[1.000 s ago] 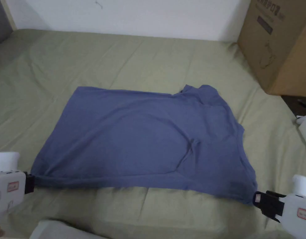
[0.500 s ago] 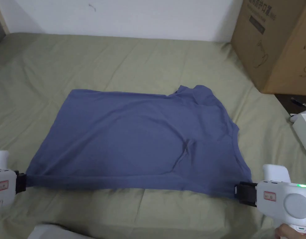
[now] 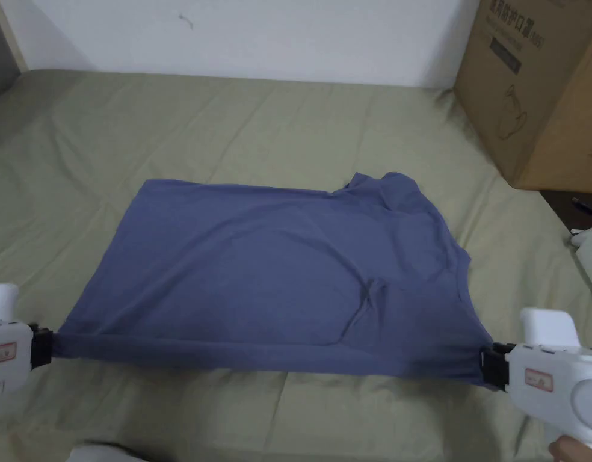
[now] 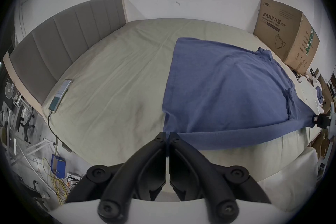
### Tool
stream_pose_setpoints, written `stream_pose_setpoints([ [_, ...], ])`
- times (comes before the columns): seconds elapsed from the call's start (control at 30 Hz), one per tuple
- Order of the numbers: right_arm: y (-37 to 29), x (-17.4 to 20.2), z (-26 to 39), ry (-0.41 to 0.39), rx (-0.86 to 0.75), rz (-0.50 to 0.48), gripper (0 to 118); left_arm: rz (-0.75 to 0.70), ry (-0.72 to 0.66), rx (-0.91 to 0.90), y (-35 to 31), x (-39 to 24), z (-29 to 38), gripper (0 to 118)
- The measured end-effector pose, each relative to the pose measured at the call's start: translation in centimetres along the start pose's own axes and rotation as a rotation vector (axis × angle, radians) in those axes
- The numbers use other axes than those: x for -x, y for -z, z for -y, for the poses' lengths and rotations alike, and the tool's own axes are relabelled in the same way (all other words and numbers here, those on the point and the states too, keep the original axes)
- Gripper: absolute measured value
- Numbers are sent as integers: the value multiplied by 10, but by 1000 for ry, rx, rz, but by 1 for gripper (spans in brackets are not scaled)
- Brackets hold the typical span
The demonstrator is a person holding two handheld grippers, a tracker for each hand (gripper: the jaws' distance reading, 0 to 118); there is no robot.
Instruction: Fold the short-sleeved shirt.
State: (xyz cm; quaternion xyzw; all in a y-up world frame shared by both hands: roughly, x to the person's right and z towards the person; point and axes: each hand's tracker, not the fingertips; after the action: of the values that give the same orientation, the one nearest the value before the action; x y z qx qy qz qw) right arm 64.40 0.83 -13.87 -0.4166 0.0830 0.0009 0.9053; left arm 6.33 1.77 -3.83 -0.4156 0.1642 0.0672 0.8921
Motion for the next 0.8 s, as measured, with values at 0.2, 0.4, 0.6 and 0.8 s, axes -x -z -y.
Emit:
stream_pose_setpoints([
  [0.2, 2, 2, -58, 49, -50, -33, 6, -13, 19, -40, 7, -14, -55, 1],
  [0.4, 48, 6, -109, 54, -39, -15, 6, -47, 60, -19, 54, -29, -118, 1],
  [0.6, 114, 21, -116, 37, 47, 50, 6, -115, 111, 129, 126, -45, -124, 6],
  [0.8, 116, 20, -107, -12, 30, 57, 109, 56, 27, 144, 124, -33, -112, 104],
])
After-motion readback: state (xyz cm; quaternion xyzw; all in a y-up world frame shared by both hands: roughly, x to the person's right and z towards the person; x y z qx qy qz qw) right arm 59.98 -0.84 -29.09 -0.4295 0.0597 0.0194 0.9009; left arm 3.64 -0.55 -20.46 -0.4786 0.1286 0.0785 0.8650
